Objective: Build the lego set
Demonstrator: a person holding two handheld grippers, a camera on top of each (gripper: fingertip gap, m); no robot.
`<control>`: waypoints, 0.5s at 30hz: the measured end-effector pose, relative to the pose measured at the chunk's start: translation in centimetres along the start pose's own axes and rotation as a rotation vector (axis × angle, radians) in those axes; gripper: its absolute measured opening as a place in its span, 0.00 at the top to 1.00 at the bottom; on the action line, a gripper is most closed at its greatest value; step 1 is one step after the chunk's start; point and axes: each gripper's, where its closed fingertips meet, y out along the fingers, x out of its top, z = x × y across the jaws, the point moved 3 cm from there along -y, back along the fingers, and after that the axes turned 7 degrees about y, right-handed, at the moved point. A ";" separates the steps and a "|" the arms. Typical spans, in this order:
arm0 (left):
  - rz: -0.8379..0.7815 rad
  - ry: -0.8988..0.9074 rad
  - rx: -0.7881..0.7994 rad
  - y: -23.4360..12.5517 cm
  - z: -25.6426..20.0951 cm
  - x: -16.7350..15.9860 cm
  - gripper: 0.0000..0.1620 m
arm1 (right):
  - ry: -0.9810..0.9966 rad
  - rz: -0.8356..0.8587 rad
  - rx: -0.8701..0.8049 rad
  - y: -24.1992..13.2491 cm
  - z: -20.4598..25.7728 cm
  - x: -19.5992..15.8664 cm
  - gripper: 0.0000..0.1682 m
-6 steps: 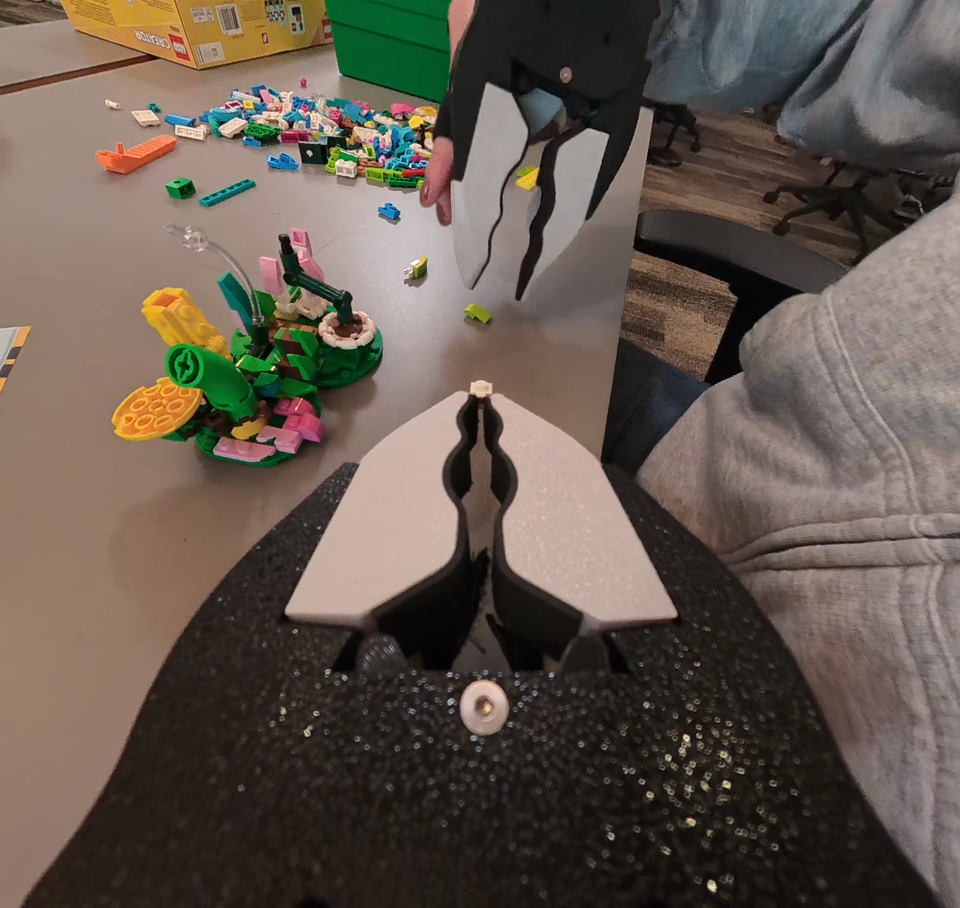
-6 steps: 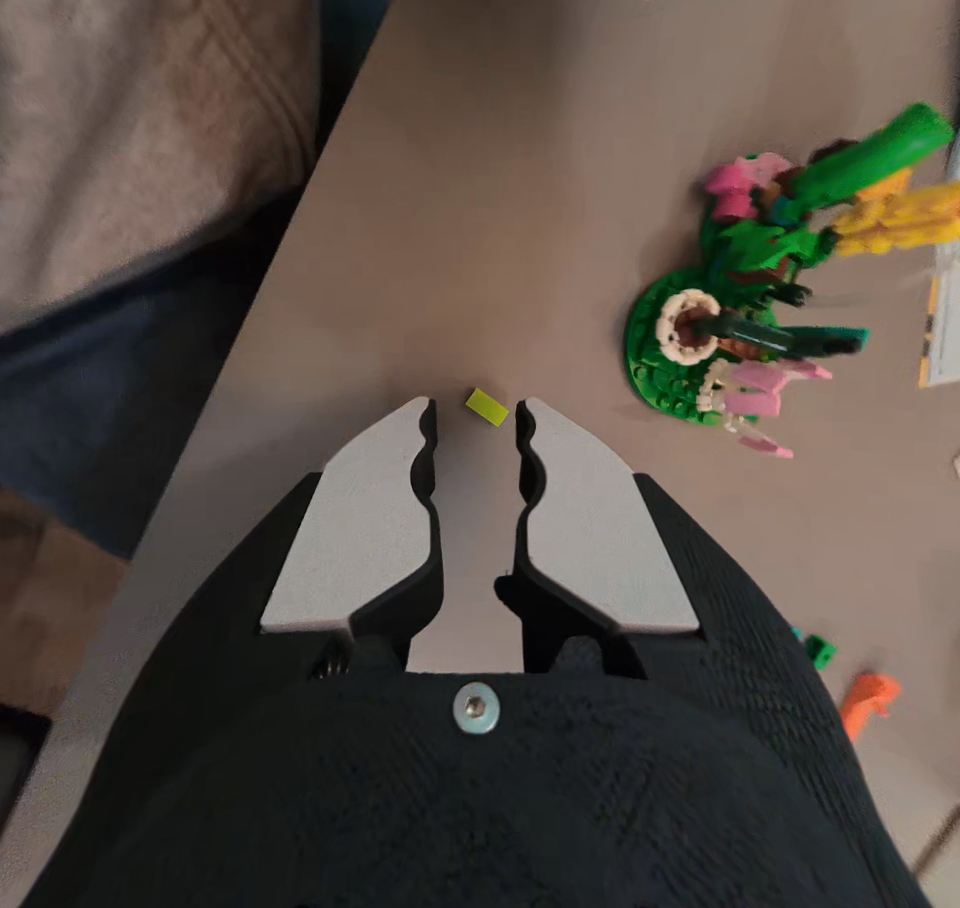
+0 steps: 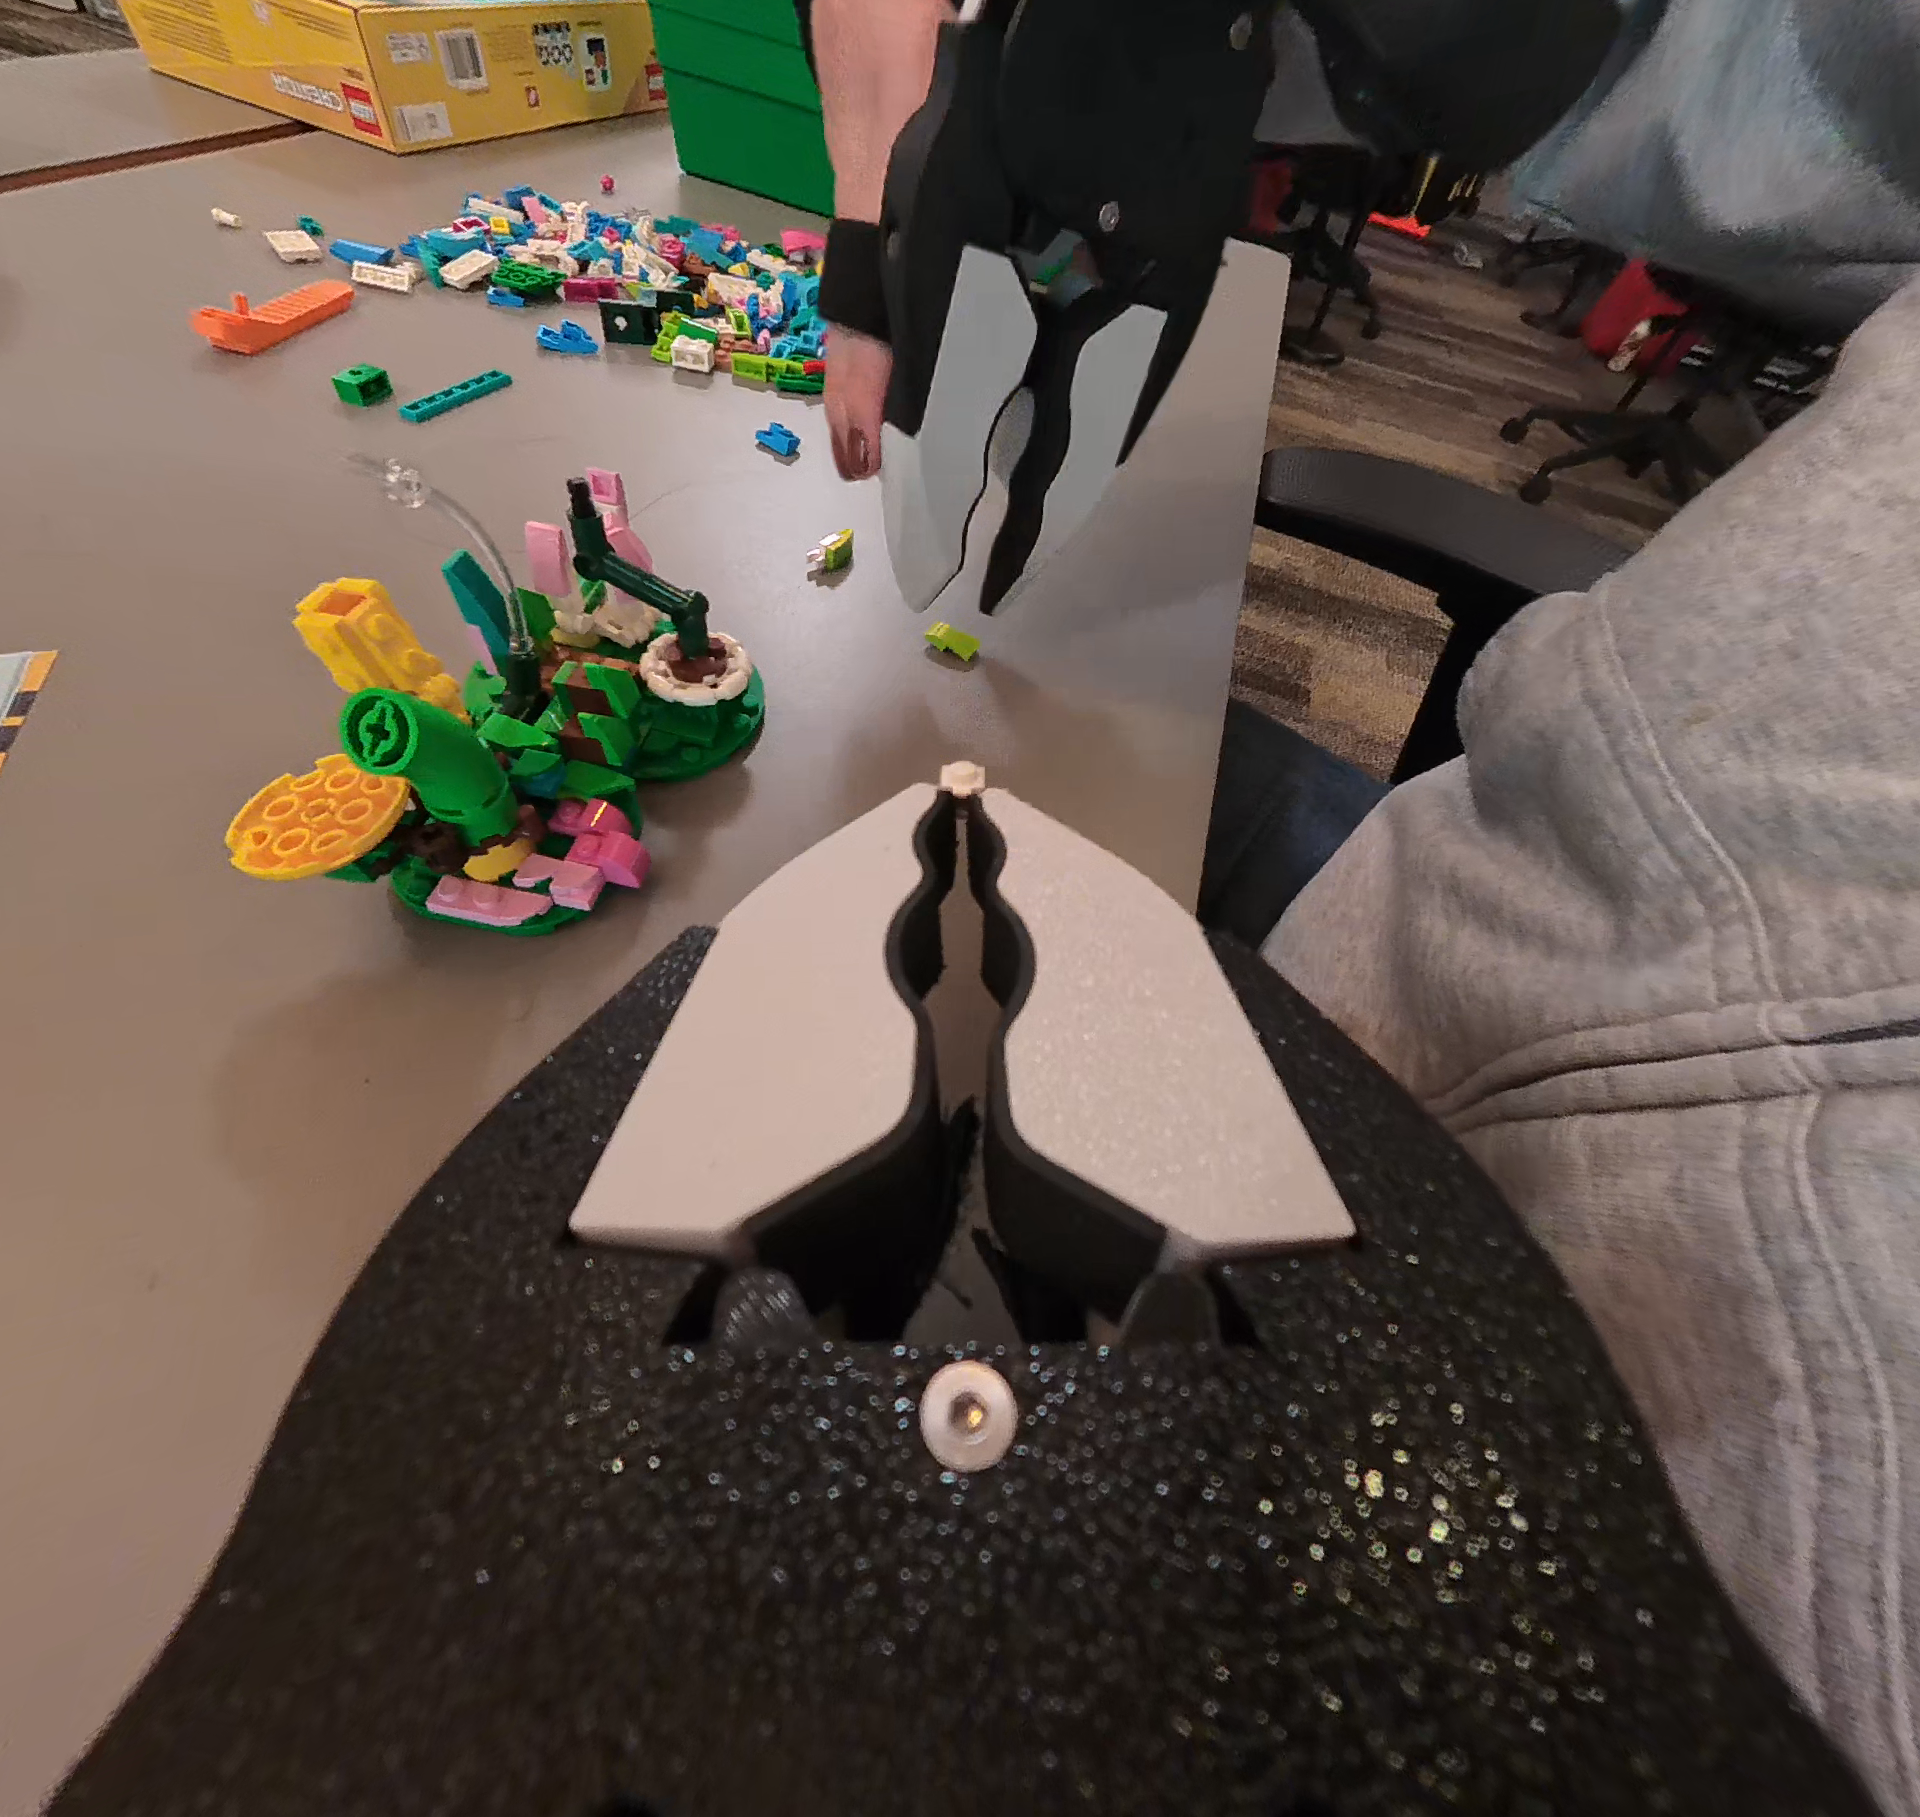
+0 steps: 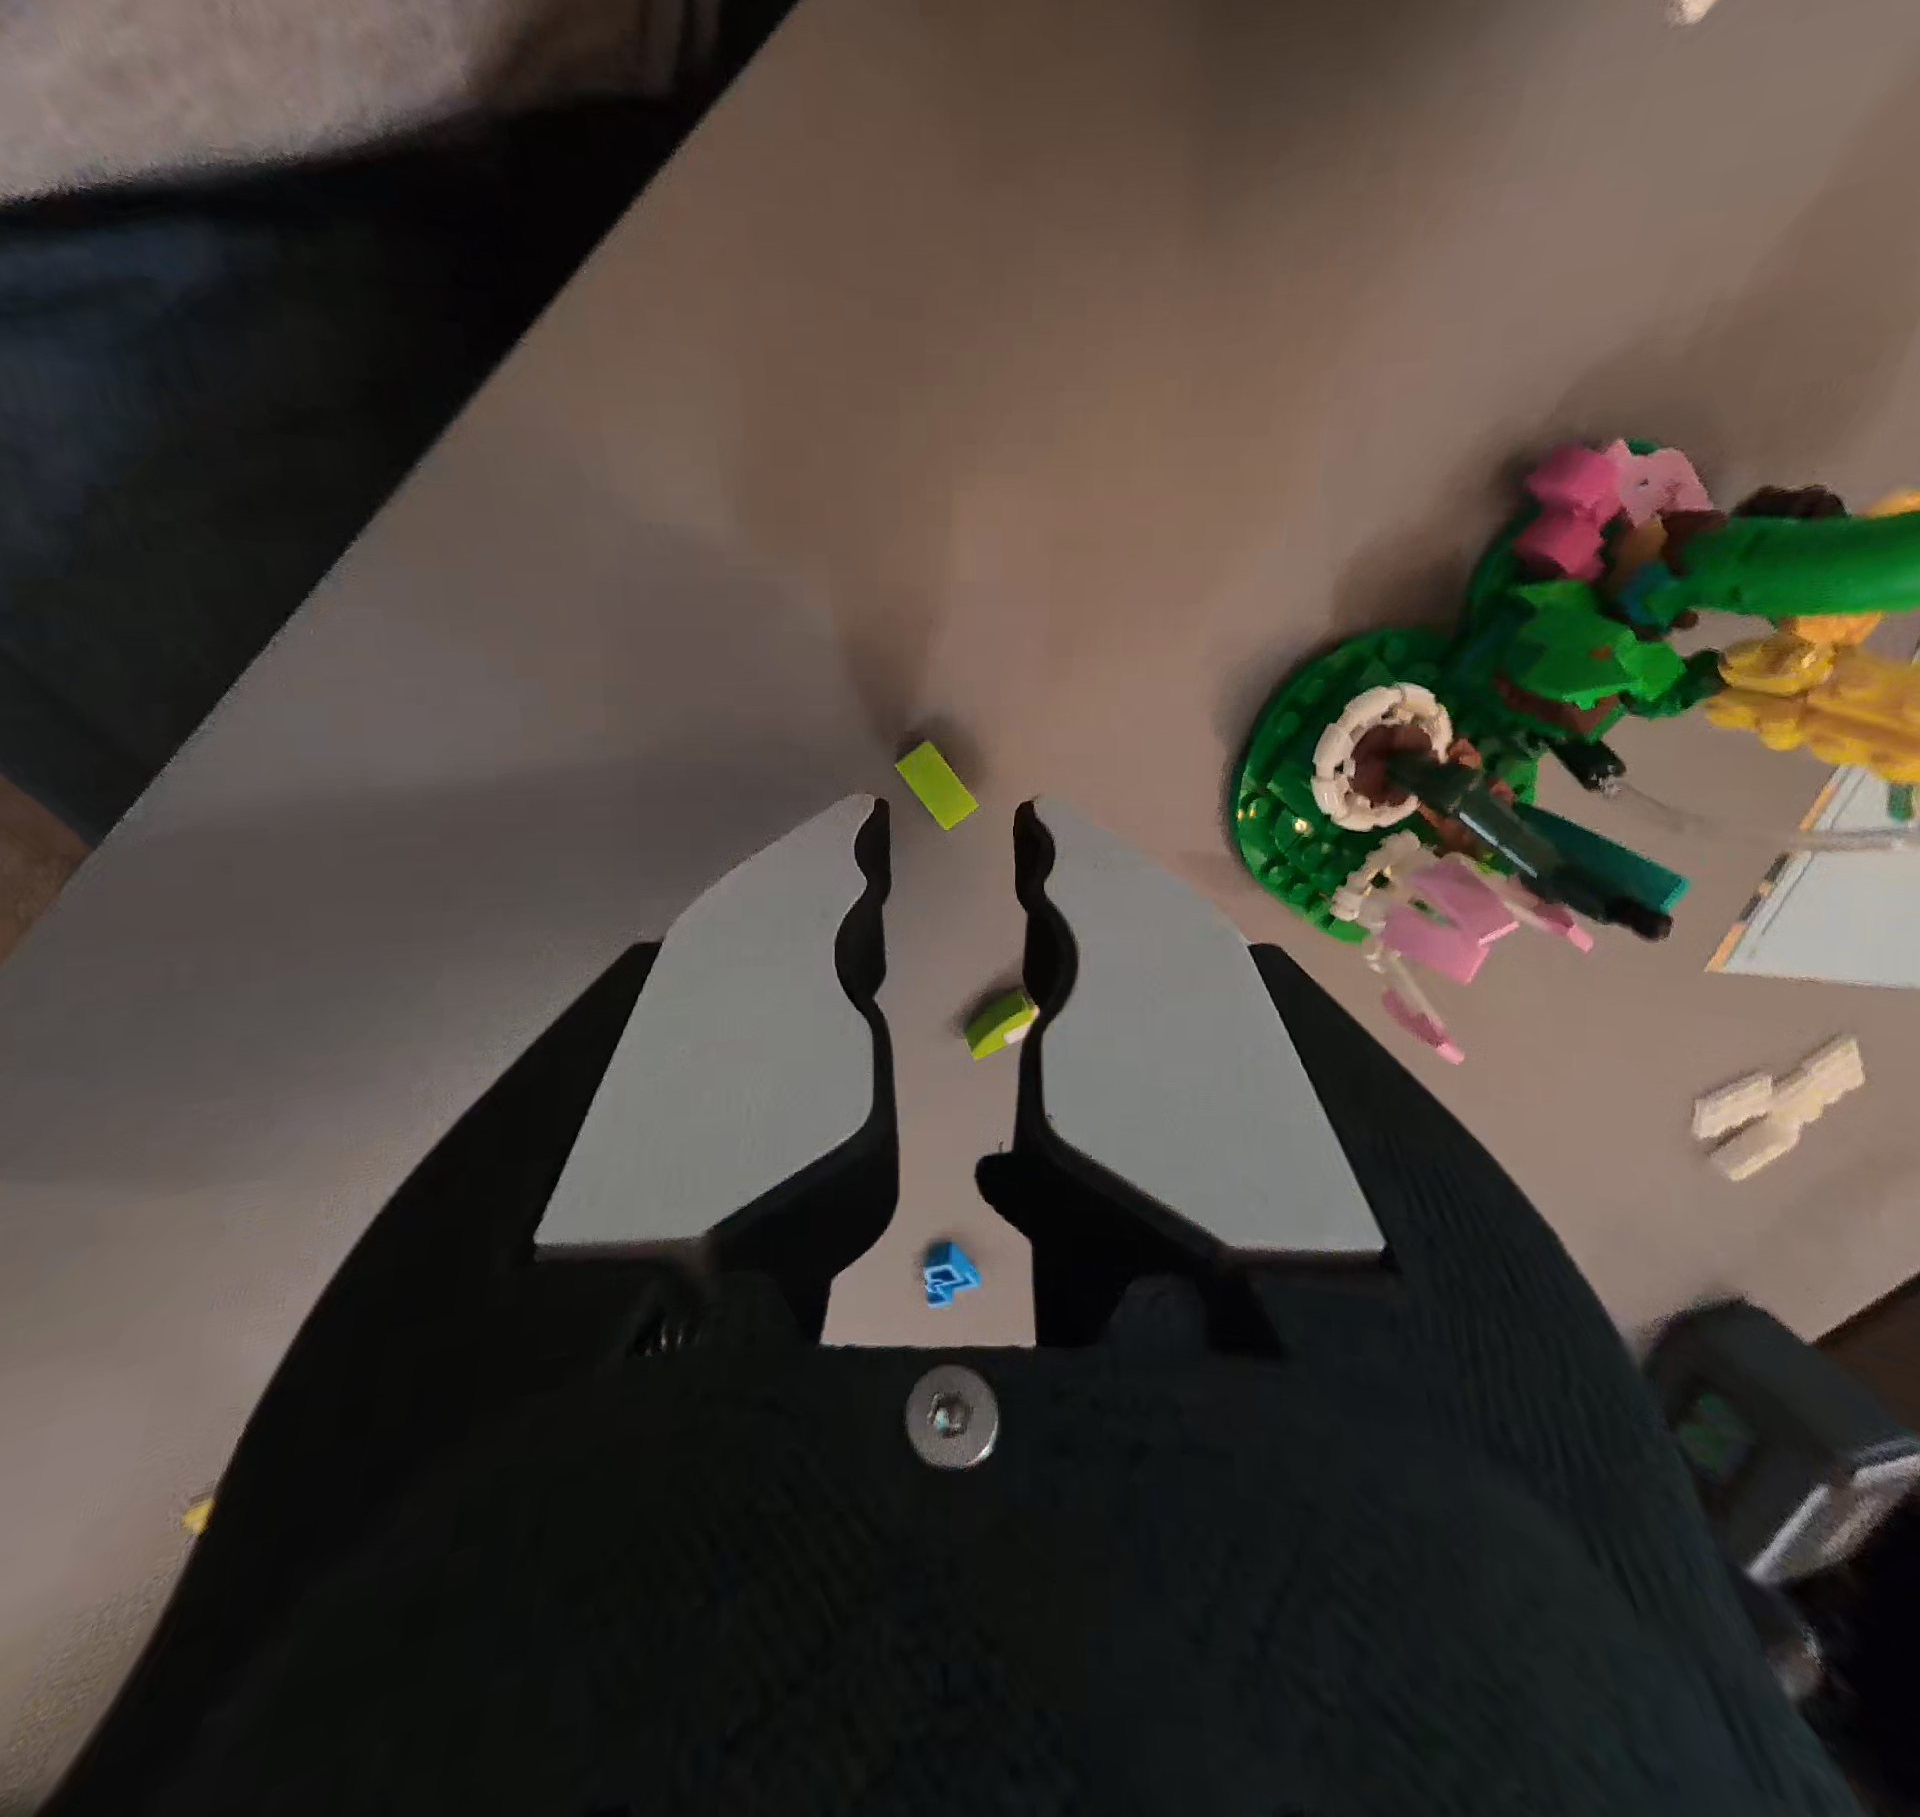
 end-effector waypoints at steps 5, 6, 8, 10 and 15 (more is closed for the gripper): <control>-0.004 -0.001 -0.008 -0.1 -0.1 0.0 0.99 | -0.088 0.046 0.066 0.6 -0.3 0.2 0.91; -0.005 -0.001 -0.010 -0.1 -0.1 0.0 0.99 | -0.100 0.060 0.078 0.8 -0.2 0.2 0.91; -0.006 -0.003 -0.013 -0.1 -0.1 0.0 0.99 | -0.107 0.085 0.096 1.1 -0.1 0.0 0.93; -0.006 -0.005 -0.016 -0.1 -0.1 0.0 0.99 | -0.098 0.077 0.105 1.1 0.0 0.0 0.93; 0.006 -0.001 -0.017 0.0 -0.1 -0.1 0.99 | -0.091 0.066 0.084 1.1 0.1 0.1 0.93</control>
